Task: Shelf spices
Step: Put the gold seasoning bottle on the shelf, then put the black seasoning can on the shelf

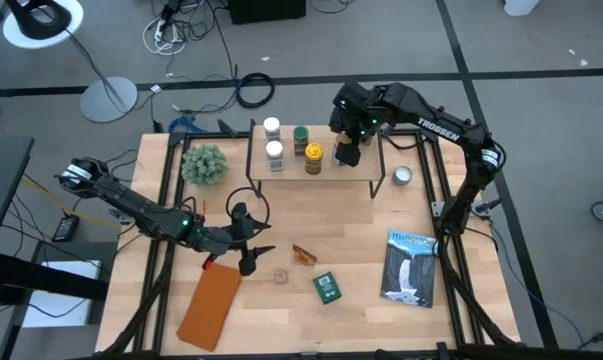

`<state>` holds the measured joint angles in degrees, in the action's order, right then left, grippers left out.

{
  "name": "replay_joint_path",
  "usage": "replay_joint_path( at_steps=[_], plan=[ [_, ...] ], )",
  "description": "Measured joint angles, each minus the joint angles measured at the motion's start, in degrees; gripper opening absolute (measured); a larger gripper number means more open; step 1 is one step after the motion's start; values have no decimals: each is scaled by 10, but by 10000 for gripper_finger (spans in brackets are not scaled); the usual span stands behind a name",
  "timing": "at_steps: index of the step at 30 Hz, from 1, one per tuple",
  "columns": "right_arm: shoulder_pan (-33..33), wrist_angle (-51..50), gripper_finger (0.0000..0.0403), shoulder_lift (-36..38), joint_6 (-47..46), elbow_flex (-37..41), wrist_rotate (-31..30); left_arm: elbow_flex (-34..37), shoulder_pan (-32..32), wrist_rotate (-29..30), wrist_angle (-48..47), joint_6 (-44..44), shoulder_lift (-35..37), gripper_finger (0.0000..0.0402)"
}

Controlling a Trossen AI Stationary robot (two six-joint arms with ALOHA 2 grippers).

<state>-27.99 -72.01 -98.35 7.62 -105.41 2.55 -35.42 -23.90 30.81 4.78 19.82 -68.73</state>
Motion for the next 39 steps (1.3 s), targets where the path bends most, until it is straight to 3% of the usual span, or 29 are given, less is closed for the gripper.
replay_joint_path(
  at_steps=[7, 15, 24, 31, 39],
  plan=[
    [-2, -3, 307, 0, 13, -8, -1, 0, 0, 0, 0, 0, 0, 287],
    [-2, -12, 307, 0, 15, -82, -1, 0, 0, 0, 0, 1, 0, 287],
    [9, -131, 307, 17, -20, -152, 6, 0, 0, 0, 0, 3, 0, 287],
    [90, -75, 308, 133, -80, -36, 12, 0, 0, 0, 0, 3, 0, 287],
    [300, 147, 308, 304, -243, 270, -114, 0, 0, 0, 0, 1, 0, 287]
  ],
)
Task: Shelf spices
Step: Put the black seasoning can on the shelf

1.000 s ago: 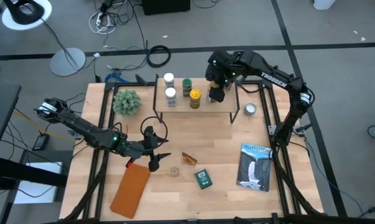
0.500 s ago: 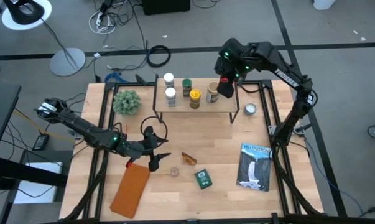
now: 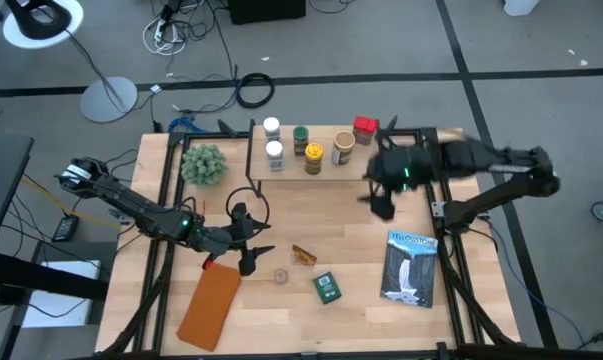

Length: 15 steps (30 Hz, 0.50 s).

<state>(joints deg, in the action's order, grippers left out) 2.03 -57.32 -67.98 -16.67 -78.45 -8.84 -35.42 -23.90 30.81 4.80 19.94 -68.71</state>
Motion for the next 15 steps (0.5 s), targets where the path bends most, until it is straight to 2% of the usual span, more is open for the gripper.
replay_joint_path(
  at_steps=[4, 7, 11, 15],
  plan=[
    [97, 171, 307, 45, -27, 163, -1, 0, 0, 0, 4, 0, 0, 287],
    [142, 333, 307, 55, -72, 270, -1, 0, 0, 0, 19, 0, 0, 287],
    [177, 529, 307, 35, -89, 391, -3, 0, 0, 0, 35, -1, 0, 287],
    [186, 657, 307, 1, -105, 466, 2, 0, 0, 0, 45, -1, 0, 287]
  ],
)
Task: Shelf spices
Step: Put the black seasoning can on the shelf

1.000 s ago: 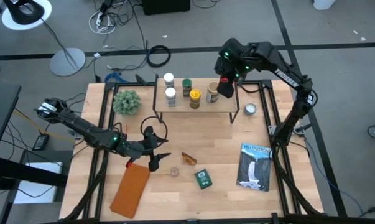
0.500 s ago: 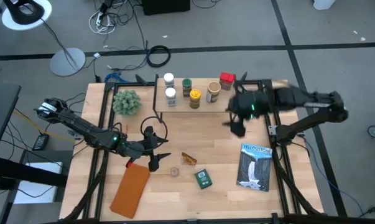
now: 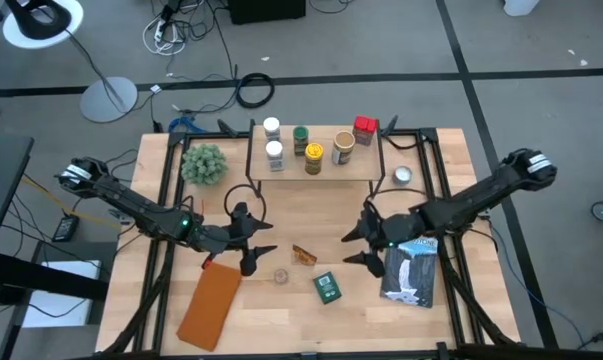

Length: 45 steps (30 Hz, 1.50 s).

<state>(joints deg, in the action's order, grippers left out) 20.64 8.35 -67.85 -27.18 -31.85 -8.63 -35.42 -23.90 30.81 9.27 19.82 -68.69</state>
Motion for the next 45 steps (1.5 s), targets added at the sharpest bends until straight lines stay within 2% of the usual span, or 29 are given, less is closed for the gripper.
replay_joint_path(
  at_steps=[5, 10, 20, 22, 24, 28, 31, 32, 37, 39, 41, 45],
  plan=[
    [0, 80, 307, -44, -2, 31, 9, 0, 0, 0, 4, 0, 0, 287],
    [-1, 85, 307, -83, 44, 21, 9, 0, 0, 2, 2, -1, 0, 287],
    [0, 74, 307, -104, 47, 16, 8, 0, 0, -3, 33, 3, 0, 284],
    [0, 74, 307, -95, 48, 15, 8, 0, -3, -3, 49, 5, 0, 269],
    [0, 71, 307, -86, 49, 15, 8, -2, -6, -4, 49, 16, 0, 237],
    [5, 67, 298, -74, 56, 15, 2, -18, -6, -21, 46, 23, -12, 128],
    [14, 46, 266, -71, 70, 15, -18, -28, -6, -34, 47, 18, -29, 30],
    [16, 36, 250, -71, 72, 13, -23, -30, -4, -45, 47, 18, -33, 16],
    [34, -57, 130, -71, 61, -18, -55, -31, 3, -36, 120, 65, -64, 16],
    [44, -101, 72, -71, 47, -37, -67, -47, -13, -37, 133, 74, -91, 5],
    [56, -136, 22, -71, 38, -56, -73, -85, -43, -10, 109, 73, -133, 3],
    [88, -173, 13, -71, 33, -77, -104, -226, -90, 40, -10, 58, -249, 2]
  ],
)
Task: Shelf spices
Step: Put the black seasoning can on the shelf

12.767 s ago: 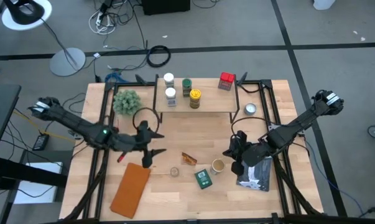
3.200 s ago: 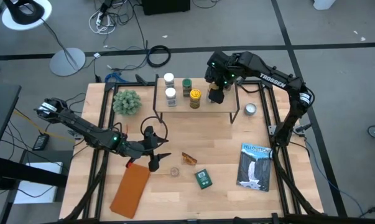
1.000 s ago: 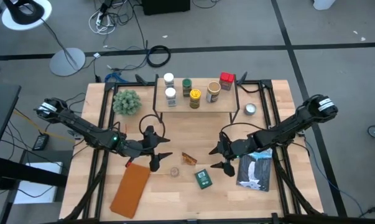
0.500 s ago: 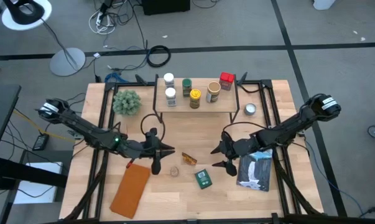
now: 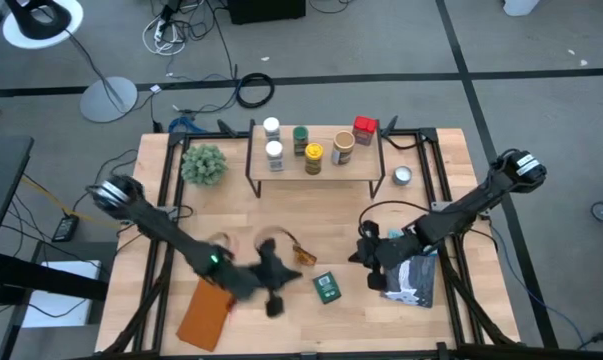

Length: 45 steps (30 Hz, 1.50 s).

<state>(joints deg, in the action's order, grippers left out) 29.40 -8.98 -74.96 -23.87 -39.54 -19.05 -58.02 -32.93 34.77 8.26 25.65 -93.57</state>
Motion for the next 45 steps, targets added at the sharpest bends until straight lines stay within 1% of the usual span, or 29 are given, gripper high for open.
replay_joint_path(
  at_steps=[4, 6, 9, 11, 14, 19, 23, 26, 28, 31, 38, 45],
  plan=[
    [25, -22, 3, 0, -9, -5, -10, -171, -14, 20, -176, 33, -115, 1],
    [33, -32, 4, 0, -36, -5, -19, -253, -14, 20, -267, 63, -165, 1],
    [41, -47, 2, -7, -71, -5, -26, -351, -7, 5, -395, 116, -229, 1],
    [49, -52, 2, -18, -89, -4, -27, -398, -1, -25, -440, 142, -263, 1],
    [63, -41, 1, -48, -96, -5, -26, -440, 4, -62, -449, 156, -302, 0],
    [78, 5, 1, -112, -103, -5, -5, -457, 3, -84, -456, 205, -331, 0],
    [81, 50, 1, -153, -106, -5, 3, -456, 3, -105, -495, 271, -333, 0],
    [81, 95, 1, -177, -101, -5, 5, -443, 3, -106, -481, 290, -334, 0],
    [81, 127, 0, -192, -92, -5, 13, -437, 3, -120, -461, 291, -334, 0],
    [81, 148, 0, -204, -87, -5, 13, -434, 2, -124, -431, 291, -345, 0],
    [81, 153, 0, -205, -88, -5, 14, -433, 5, -130, -396, 292, -385, 0],
    [80, 166, 0, -205, -86, -5, 20, -433, 14, -90, -387, 288, -390, 0]
  ],
)
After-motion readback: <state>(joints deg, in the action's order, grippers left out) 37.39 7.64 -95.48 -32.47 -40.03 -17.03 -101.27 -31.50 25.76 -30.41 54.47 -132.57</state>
